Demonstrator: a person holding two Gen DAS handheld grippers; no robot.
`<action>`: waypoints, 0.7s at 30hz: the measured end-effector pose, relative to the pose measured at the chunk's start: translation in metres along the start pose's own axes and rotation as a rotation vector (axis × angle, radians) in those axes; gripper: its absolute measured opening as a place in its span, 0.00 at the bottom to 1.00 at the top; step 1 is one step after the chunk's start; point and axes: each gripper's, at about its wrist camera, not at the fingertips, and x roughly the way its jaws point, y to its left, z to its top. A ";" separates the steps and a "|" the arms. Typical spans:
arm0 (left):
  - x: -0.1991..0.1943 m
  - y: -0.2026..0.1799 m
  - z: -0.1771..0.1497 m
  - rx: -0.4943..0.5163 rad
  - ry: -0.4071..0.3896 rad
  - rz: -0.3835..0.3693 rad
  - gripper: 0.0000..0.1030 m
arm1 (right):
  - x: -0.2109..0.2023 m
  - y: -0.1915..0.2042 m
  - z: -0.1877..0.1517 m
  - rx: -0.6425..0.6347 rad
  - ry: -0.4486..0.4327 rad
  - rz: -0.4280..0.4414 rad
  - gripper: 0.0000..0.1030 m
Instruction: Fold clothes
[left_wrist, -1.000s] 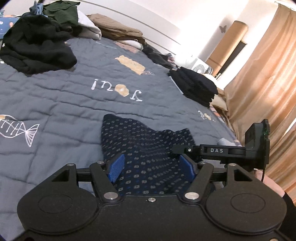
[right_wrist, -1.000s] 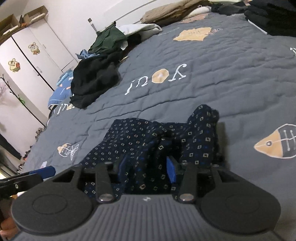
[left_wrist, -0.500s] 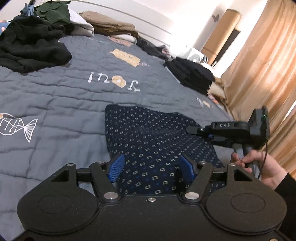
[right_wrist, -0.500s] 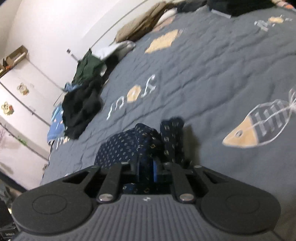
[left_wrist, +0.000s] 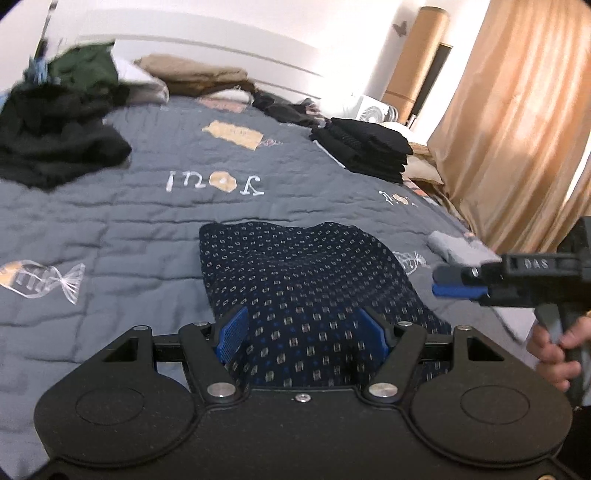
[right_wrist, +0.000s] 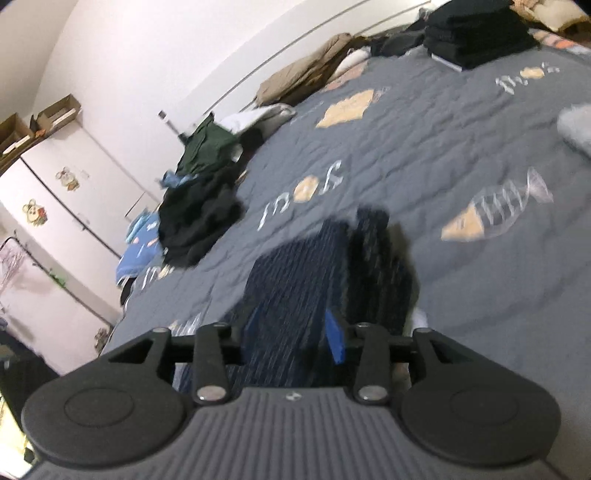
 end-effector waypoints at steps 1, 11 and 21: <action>-0.007 -0.004 -0.005 0.032 -0.002 0.010 0.63 | -0.002 0.002 -0.008 0.000 0.006 -0.002 0.39; -0.037 -0.057 -0.067 0.530 0.006 0.179 0.63 | -0.004 0.014 -0.054 -0.005 0.032 -0.085 0.40; 0.005 -0.083 -0.118 1.010 -0.027 0.382 0.58 | 0.006 0.010 -0.061 0.025 -0.005 -0.113 0.40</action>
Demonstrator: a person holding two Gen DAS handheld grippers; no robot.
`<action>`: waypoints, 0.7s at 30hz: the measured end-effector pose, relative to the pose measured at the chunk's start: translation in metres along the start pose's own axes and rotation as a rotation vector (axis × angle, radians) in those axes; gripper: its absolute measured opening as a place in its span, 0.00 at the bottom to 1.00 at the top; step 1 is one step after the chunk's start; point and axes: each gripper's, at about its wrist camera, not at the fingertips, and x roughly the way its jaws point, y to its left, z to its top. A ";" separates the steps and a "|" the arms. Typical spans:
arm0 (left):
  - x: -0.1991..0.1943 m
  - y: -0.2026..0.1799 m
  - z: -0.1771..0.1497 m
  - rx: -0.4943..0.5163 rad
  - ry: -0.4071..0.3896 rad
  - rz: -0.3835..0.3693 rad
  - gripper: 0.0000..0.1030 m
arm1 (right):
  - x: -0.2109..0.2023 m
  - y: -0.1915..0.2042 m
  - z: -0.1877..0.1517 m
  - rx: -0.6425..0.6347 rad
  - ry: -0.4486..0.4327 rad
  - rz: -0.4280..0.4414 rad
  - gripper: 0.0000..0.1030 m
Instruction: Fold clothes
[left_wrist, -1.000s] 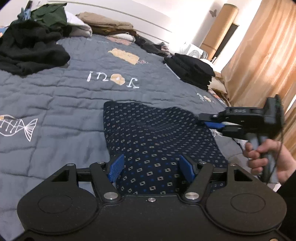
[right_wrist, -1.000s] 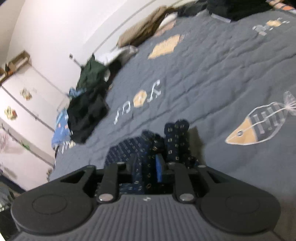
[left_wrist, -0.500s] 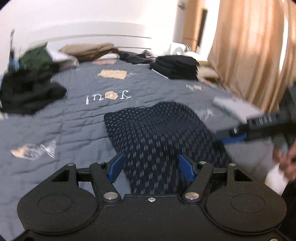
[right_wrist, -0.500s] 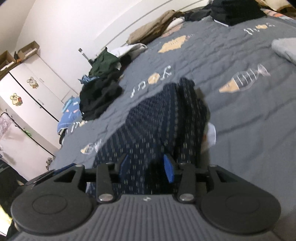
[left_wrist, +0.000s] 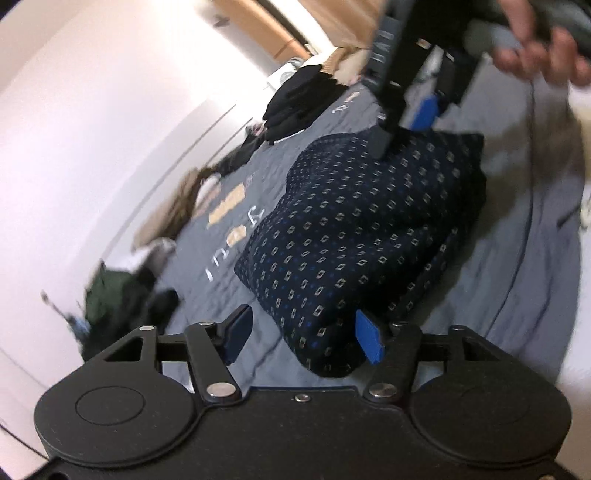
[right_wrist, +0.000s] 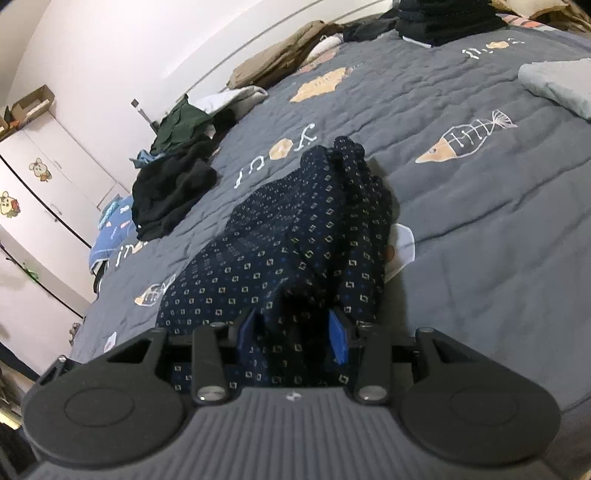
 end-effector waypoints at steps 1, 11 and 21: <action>0.003 -0.004 0.000 0.027 -0.003 0.009 0.57 | 0.001 0.000 0.000 0.002 0.000 0.004 0.40; 0.010 0.002 -0.017 0.129 0.064 -0.072 0.11 | -0.002 -0.005 0.000 0.009 -0.029 -0.020 0.10; 0.003 -0.005 -0.016 0.170 0.025 -0.028 0.36 | -0.007 -0.002 0.002 -0.039 0.055 0.034 0.14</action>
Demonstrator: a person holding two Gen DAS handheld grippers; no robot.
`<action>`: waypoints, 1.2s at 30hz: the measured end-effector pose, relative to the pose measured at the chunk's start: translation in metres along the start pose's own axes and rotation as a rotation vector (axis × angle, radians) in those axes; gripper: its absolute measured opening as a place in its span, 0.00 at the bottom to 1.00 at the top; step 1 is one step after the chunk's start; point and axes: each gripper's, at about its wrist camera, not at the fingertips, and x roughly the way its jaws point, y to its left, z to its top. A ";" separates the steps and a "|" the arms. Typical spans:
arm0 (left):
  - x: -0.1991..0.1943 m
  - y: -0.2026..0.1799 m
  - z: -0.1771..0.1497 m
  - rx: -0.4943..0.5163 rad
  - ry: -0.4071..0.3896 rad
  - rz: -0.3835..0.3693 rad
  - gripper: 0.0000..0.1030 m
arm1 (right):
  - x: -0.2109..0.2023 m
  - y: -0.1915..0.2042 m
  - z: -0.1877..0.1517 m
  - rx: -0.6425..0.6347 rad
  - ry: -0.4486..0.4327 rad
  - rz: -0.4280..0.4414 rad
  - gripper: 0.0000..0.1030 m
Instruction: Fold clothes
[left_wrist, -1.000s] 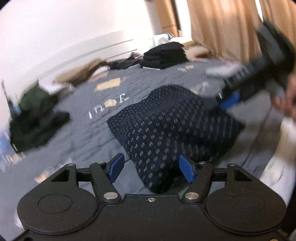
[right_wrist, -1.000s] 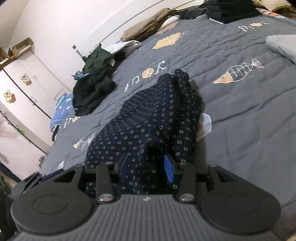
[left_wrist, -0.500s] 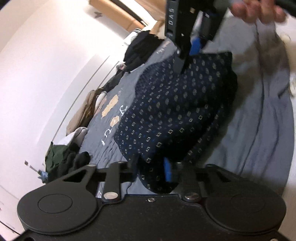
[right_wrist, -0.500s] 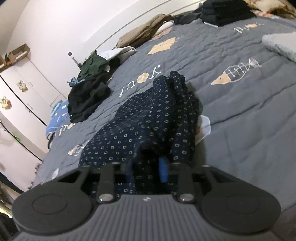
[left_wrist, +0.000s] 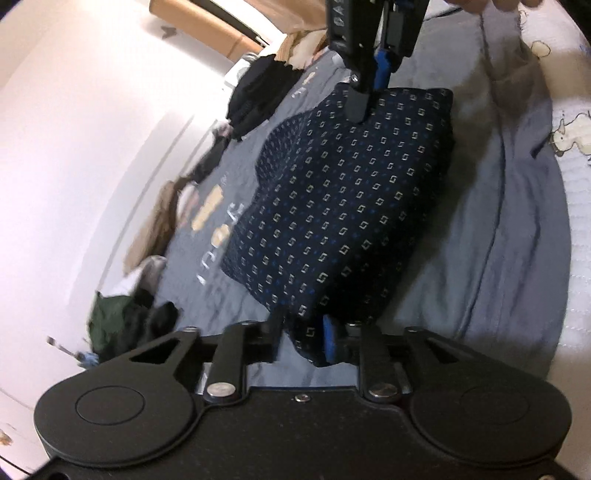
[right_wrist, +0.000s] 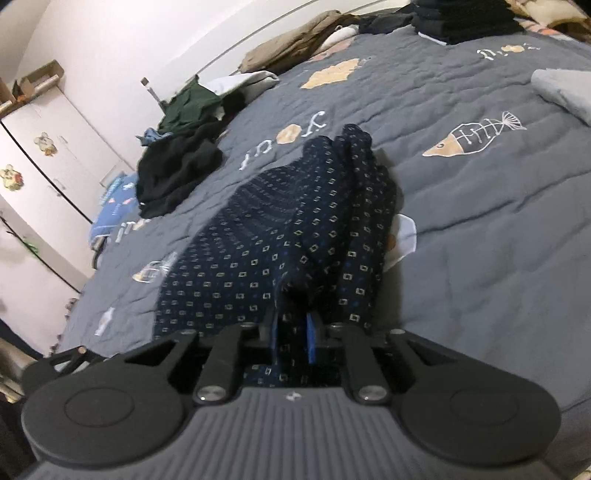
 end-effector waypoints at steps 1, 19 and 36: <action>-0.001 -0.002 0.000 0.005 -0.011 0.021 0.38 | -0.003 -0.001 0.001 0.012 -0.001 0.016 0.15; 0.002 0.013 0.003 -0.064 0.019 -0.083 0.17 | 0.003 -0.007 0.001 -0.037 0.017 -0.092 0.19; 0.014 0.171 -0.049 -1.264 -0.204 -0.599 0.54 | 0.004 0.017 0.048 0.049 -0.017 0.260 0.40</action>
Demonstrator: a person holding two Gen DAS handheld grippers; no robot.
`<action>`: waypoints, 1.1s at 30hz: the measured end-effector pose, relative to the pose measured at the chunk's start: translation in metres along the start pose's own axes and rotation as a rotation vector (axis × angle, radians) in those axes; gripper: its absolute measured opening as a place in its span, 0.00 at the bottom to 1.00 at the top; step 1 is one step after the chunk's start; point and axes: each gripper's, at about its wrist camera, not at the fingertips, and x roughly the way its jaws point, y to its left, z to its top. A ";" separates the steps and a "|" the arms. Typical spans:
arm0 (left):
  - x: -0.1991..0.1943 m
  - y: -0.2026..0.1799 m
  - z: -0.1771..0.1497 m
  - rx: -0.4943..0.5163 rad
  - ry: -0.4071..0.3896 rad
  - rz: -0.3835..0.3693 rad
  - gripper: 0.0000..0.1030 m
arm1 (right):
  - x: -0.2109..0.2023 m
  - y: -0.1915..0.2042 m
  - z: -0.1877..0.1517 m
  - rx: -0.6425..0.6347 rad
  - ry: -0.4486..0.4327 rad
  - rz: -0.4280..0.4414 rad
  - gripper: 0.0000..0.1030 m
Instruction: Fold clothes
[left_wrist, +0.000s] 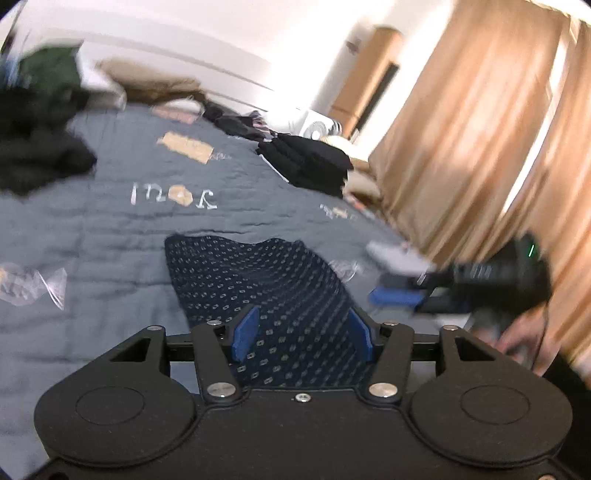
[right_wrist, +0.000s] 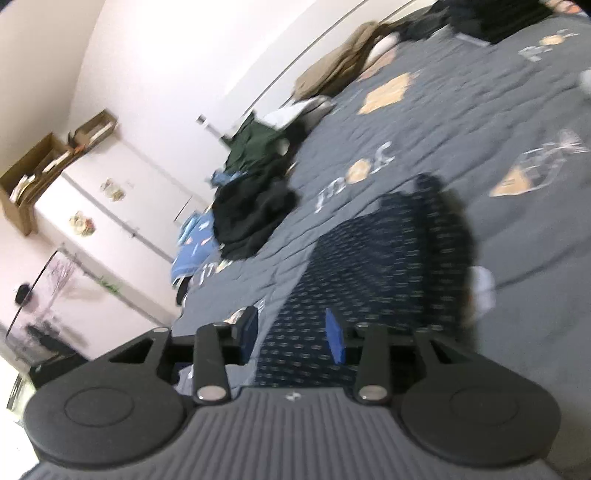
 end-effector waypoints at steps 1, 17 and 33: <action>0.001 0.005 0.001 -0.036 0.006 -0.019 0.55 | 0.011 0.001 0.001 -0.006 0.028 0.009 0.41; 0.060 0.057 0.020 -0.481 0.080 -0.287 0.75 | 0.068 -0.059 -0.011 0.118 0.147 -0.006 0.26; 0.115 0.105 -0.038 -0.583 0.256 -0.225 0.24 | 0.049 -0.079 0.000 0.270 0.159 0.041 0.27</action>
